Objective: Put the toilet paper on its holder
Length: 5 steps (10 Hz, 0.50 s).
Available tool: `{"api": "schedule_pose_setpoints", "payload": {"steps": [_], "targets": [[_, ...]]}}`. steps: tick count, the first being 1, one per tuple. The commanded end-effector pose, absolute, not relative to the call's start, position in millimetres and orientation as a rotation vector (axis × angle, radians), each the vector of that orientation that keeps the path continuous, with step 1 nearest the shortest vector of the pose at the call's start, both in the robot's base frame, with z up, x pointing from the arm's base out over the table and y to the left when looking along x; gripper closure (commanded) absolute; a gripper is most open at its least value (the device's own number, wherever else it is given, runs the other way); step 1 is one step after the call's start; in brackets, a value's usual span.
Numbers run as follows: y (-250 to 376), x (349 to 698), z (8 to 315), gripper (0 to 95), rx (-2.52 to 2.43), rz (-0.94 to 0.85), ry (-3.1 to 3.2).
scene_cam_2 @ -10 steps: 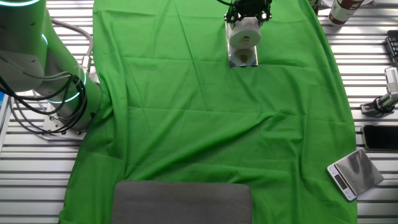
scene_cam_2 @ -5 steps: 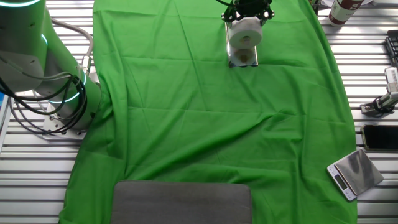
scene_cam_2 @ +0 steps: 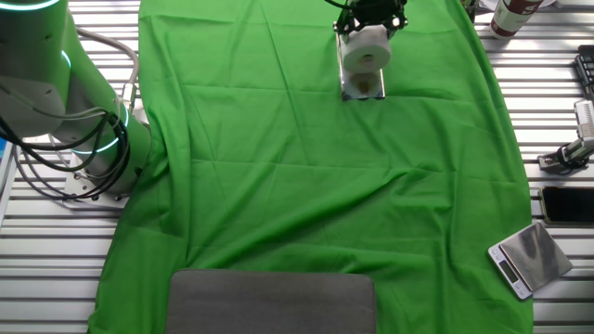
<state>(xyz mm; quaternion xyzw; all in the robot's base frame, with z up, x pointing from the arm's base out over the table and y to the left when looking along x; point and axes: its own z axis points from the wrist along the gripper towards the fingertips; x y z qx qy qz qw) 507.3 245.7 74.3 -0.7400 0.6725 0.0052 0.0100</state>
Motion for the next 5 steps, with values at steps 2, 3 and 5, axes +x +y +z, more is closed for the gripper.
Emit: {"api": "schedule_pose_setpoints", "payload": {"steps": [2,3,5], "targets": [[242.1,509.7,75.3,19.0,-2.319,0.019,2.09],[241.8,509.6,75.5,0.0,-2.312,0.019,2.097],[241.9,509.6,75.4,0.0,-2.289,0.023,2.119]]}}
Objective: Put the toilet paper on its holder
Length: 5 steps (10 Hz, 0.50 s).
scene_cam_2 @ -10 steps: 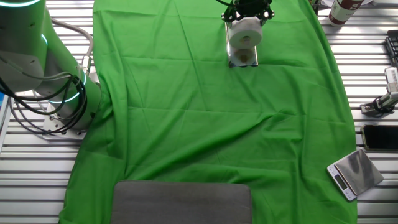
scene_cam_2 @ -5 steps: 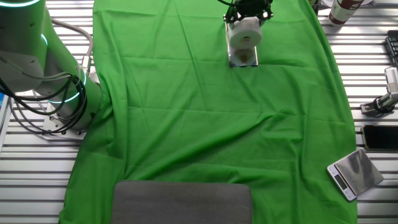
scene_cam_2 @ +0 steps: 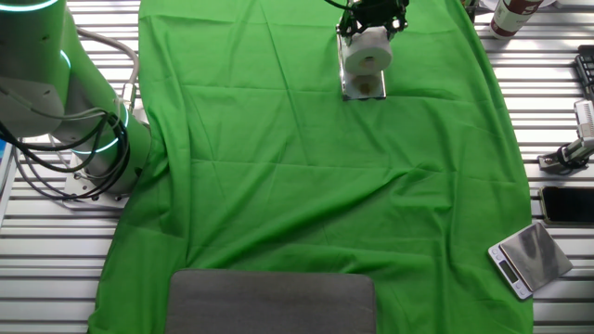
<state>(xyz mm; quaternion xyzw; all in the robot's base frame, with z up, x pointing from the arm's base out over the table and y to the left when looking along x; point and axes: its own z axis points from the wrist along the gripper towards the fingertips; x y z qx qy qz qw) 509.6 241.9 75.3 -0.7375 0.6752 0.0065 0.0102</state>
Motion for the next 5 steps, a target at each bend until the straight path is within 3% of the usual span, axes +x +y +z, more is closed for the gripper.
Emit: {"api": "schedule_pose_setpoints", "payload": {"steps": [1,5], "targets": [[242.0,509.7,75.3,0.0,-2.281,0.03,2.122],[239.8,509.6,76.4,0.0,-2.298,0.027,2.107]]}}
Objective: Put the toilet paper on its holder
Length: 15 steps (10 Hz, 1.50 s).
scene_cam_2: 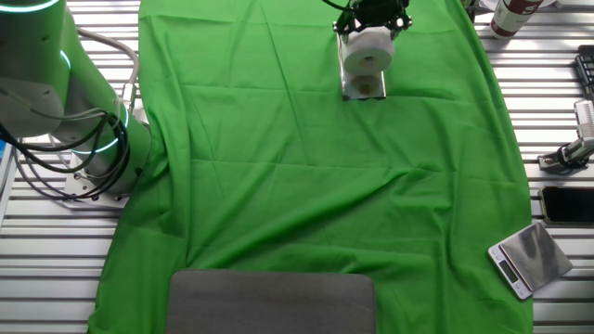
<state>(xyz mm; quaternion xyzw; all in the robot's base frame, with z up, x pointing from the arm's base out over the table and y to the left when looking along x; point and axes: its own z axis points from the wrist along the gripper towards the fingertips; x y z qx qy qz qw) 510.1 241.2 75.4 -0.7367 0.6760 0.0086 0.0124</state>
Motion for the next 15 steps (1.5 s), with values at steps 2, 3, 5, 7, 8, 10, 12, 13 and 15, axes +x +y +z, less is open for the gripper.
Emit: {"api": "schedule_pose_setpoints", "payload": {"steps": [2,3,5,7,8,10,12,13,15], "targets": [[233.2,512.2,80.3,0.0,-2.315,0.034,2.089],[228.1,514.0,83.4,0.0,-2.329,0.038,2.075],[220.1,515.7,88.1,0.0,-2.354,0.038,2.048],[207.5,517.4,91.9,0.0,-2.386,0.041,2.017],[200.0,518.1,93.8,0.0,-2.401,0.042,2.001],[186.1,521.0,95.2,0.0,-2.428,0.042,1.968],[165.1,527.3,95.1,0.0,-2.472,0.042,1.911],[156.8,530.2,95.3,0.0,-2.489,0.041,1.891],[137.2,540.5,96.7,0.0,-2.554,0.043,1.81]]}}
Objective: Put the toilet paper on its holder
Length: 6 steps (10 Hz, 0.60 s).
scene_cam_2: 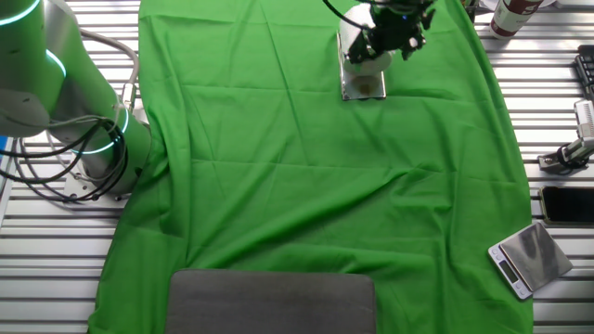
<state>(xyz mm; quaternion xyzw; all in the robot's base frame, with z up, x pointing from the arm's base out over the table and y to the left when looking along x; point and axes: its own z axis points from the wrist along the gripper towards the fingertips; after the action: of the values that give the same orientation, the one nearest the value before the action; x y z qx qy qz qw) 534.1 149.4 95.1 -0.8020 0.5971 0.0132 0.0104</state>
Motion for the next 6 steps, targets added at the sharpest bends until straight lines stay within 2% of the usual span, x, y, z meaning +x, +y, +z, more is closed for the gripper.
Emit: {"api": "schedule_pose_setpoints", "payload": {"steps": [1,6], "targets": [[128.0,545.0,97.6,0.0,-2.585,0.038,1.772],[114.5,546.4,100.3,0.0,-2.508,0.038,1.901]]}}
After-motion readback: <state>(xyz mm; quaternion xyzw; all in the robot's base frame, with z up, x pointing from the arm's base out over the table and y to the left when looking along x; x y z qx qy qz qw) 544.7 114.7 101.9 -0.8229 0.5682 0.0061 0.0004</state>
